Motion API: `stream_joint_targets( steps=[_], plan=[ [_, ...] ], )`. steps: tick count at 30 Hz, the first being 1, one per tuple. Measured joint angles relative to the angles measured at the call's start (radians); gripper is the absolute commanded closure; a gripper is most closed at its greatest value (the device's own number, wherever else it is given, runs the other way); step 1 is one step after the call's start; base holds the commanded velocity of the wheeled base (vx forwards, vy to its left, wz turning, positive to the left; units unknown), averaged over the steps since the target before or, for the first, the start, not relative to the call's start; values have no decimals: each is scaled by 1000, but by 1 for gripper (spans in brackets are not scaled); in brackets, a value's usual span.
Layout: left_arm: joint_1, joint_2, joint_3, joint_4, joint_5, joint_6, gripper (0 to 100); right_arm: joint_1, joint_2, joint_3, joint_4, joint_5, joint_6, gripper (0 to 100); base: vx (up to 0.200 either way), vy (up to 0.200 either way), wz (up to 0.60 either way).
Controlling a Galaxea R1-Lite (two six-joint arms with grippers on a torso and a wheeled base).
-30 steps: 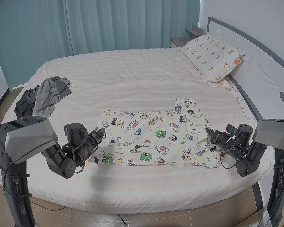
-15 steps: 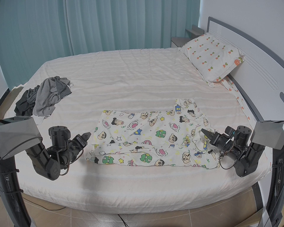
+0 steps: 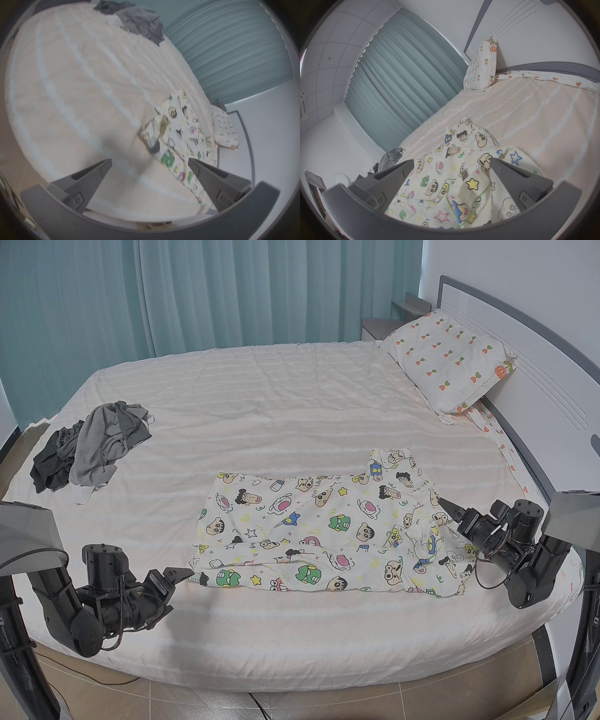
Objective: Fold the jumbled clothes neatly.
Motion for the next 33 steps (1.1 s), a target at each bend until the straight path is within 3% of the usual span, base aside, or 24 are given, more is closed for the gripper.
stream_joint_targets(
  steps=[3,6,10,13,18,21,25,33],
  plan=[
    [-1,-8,30,-28,-28,-19,0,44,-29,26,0,0,67,0,0,0,0],
    [-26,-14,47,-53,-4,-34,0,128,-47,64,0,1,116,0,0,0,0],
    [-93,-19,56,-65,135,-47,0,212,-61,125,0,24,123,0,0,0,0],
    [-147,-23,57,-72,231,-55,0,224,-78,157,1,71,116,0,0,0,0],
    [-187,-31,57,-78,266,-80,0,134,-114,182,0,193,110,0,200,0,0],
    [-200,-36,50,-82,257,-98,0,37,-148,186,0,280,105,0,200,0,0],
    [-213,-43,43,-86,229,-81,0,-30,-199,186,0,319,102,0,200,0,0],
    [-246,-70,47,-49,217,62,0,-104,-305,189,0,392,100,0,0,0,0]
  ],
)
